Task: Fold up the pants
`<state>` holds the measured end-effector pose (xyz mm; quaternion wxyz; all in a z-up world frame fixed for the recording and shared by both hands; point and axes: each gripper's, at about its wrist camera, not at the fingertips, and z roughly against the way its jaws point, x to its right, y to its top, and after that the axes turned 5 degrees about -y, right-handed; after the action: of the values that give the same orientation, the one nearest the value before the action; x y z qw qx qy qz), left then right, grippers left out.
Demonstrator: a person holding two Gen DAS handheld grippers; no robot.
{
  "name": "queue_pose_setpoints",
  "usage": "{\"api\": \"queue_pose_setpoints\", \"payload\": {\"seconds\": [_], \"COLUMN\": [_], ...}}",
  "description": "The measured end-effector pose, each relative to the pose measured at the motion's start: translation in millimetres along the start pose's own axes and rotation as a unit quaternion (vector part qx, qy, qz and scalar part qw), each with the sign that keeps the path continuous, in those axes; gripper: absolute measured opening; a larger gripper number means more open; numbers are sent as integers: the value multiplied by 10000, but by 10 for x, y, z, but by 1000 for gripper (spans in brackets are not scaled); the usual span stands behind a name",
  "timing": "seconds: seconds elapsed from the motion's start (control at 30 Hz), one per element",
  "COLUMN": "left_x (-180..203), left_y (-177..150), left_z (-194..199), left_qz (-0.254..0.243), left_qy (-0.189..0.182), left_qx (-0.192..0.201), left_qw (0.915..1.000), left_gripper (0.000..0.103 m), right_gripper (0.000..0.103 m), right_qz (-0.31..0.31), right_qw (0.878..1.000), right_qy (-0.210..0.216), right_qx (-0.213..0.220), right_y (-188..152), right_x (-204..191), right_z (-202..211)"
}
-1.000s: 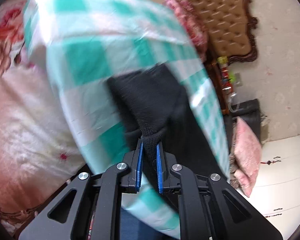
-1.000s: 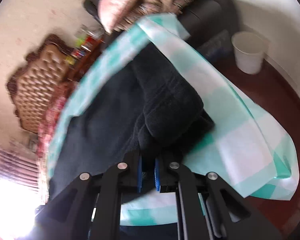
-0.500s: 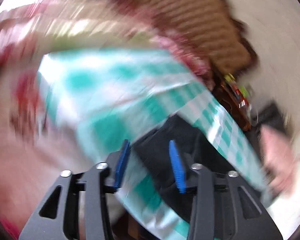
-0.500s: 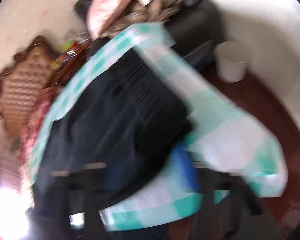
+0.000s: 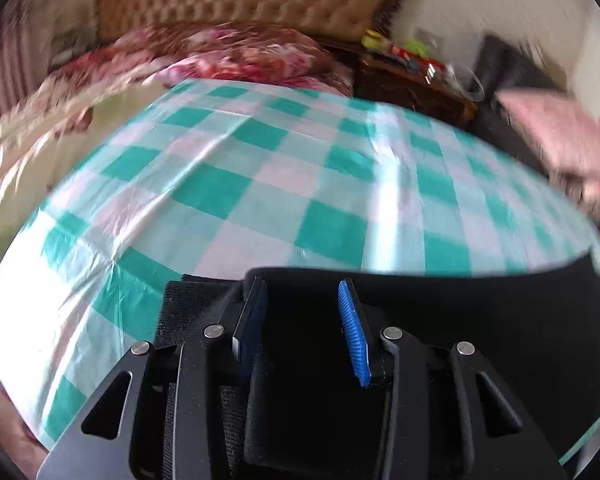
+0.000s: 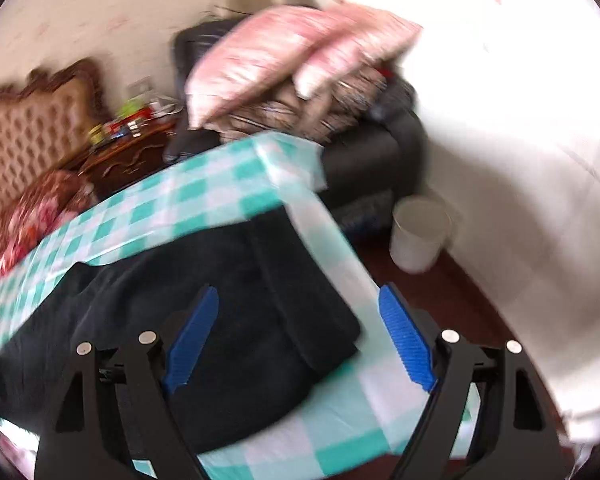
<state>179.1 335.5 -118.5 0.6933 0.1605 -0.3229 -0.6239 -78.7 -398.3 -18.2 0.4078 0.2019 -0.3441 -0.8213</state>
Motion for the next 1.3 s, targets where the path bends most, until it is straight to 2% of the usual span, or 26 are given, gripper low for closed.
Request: {"api": "queue_pose_setpoints", "payload": {"seconds": [0.13,0.27,0.3,0.4,0.47,0.6,0.67,0.77,0.83,0.9,0.97,1.03,1.07,1.17,1.23,1.3], "left_x": [117,200,225,262,204,-20,21,149,175,122,51,44,28,-85,-178,-281], "left_y": [-69,-167,-193,-290,-365,-596,-698,-840,-904,-965,-995,-1007,-1008,-1012,-1036,-1058], "left_z": [62,173,197,307,429,753,895,1016,951,811,755,809,854,962,1048,1084], "left_qz": [-18,257,257,196,186,360,203,-120,-212,-89,18,-35,-20,288,484,704], "left_qy": [267,363,402,430,577,773,638,285,75,148,127,91,55,21,292,173], "left_qx": [122,316,334,321,353,471,564,636,512,255,129,179,238,441,691,828], "left_qw": [9996,9985,9983,9984,9975,9952,9962,9975,9984,9995,9998,9998,9997,9986,9960,9939], "left_gripper": [38,38,38,38,38,38,38,38,39,39,39,39,39,40,42,42], "right_gripper": [83,80,76,74,70,72,72,78,79,81,81,81,82,83,86,86], "right_qz": [601,1188,1318,1612,1589,1749,1495,921,713,940,1301,1458,1332,1255,1330,1407], "right_qw": [9973,9895,9881,9842,9832,9832,9882,9957,9970,9950,9912,9881,9901,9916,9900,9882], "right_qy": [414,780,731,-218,-171,-188,-153,118,284,331,102,-166,-116,-89,-308,-492], "right_qx": [-28,-256,-313,-704,-878,-493,-287,-19,58,-122,-202,-456,-435,-287,-349,-364], "right_y": [210,272,260,167,68,-13,1,-21,-126,-340,-545,-777,-849,-898,-869,-820], "right_x": [-529,-1142,-1257,-1384,-1309,-1315,-1223,-987,-857,-853,-880,-844,-800,-763,-820,-931], "right_z": [-237,-635,-758,-1244,-1401,-1230,-1054,-667,-426,-320,-291,-374,-383,-352,-351,-290]}}
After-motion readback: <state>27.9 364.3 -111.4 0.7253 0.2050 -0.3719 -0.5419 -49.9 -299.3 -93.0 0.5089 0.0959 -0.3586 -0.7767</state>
